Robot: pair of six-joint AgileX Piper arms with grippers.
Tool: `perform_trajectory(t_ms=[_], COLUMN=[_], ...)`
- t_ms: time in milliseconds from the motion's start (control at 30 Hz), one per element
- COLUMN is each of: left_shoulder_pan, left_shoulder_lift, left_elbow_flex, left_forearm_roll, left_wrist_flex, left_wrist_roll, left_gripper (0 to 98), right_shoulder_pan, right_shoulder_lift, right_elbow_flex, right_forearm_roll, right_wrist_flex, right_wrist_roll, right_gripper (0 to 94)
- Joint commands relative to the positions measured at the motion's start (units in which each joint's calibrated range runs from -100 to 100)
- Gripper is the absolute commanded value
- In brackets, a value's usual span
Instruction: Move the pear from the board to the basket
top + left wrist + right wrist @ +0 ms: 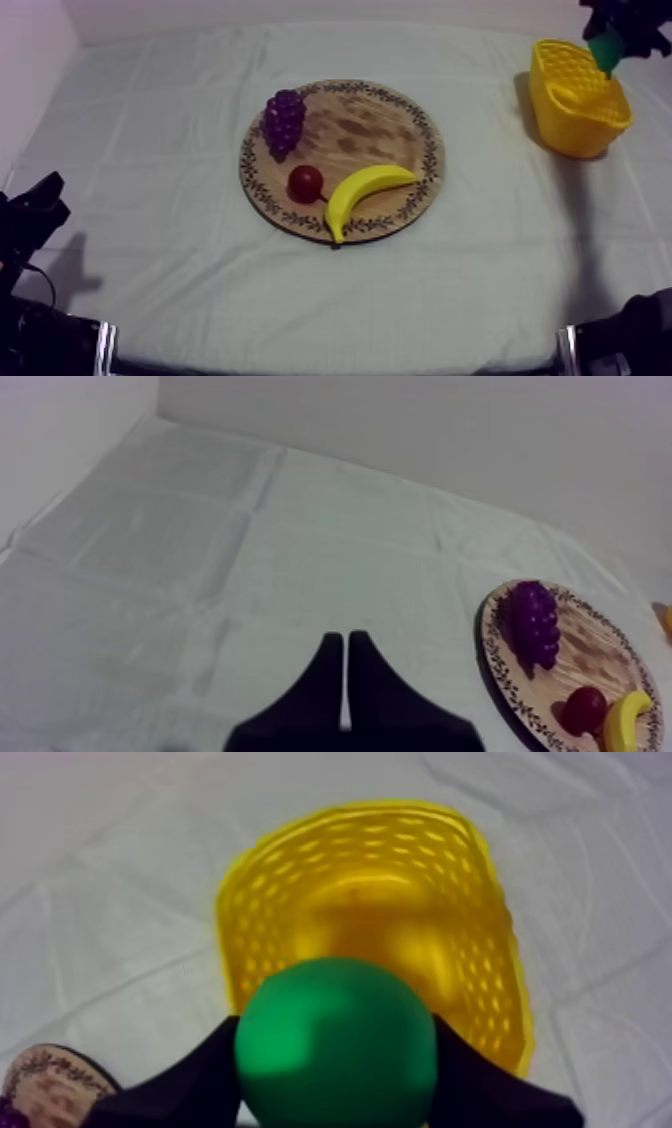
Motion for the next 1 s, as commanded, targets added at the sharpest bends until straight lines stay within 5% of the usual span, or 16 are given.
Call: perform_trajectory(t_ms=[0, 167, 400, 567, 733, 967], left_shoulder_pan=[0.03, 0.03, 0.03, 0.03, 0.03, 0.03], left_shoulder_lift=[0.00, 0.00, 0.00, 0.00, 0.00, 0.00], left_elbow_flex=[0.05, 0.05, 0.05, 0.05, 0.05, 0.05], left_forearm_roll=[0.02, 0.02, 0.02, 0.02, 0.02, 0.02], left_wrist_flex=[-0.01, -0.01, -0.01, -0.01, -0.01, -0.01], left_wrist_roll=[0.00, 0.00, 0.00, 0.00, 0.00, 0.00], left_gripper=[0.1, 0.1, 0.1, 0.1, 0.1, 0.1], right_shoulder_pan=[0.56, 1.74, 2.86, 3.51, 3.09, 2.35], right_shoulder_lift=[2.32, 6.21, 7.51, 1.49, -10.33, -31.39], right_elbow_flex=[0.85, 1.48, 1.31, 4.01, 8.64, 17.20], right_forearm_roll=[0.38, 0.65, -0.11, -0.99, -1.07, -0.95], right_wrist_flex=[-0.58, -1.77, -1.25, -0.47, 0.44, 0.51], right_wrist_roll=[-0.29, -0.44, 0.16, 1.51, 2.26, 2.67], right_gripper=[32.4, 37.2, 61.7, 70.2, 65.4, 42.7])
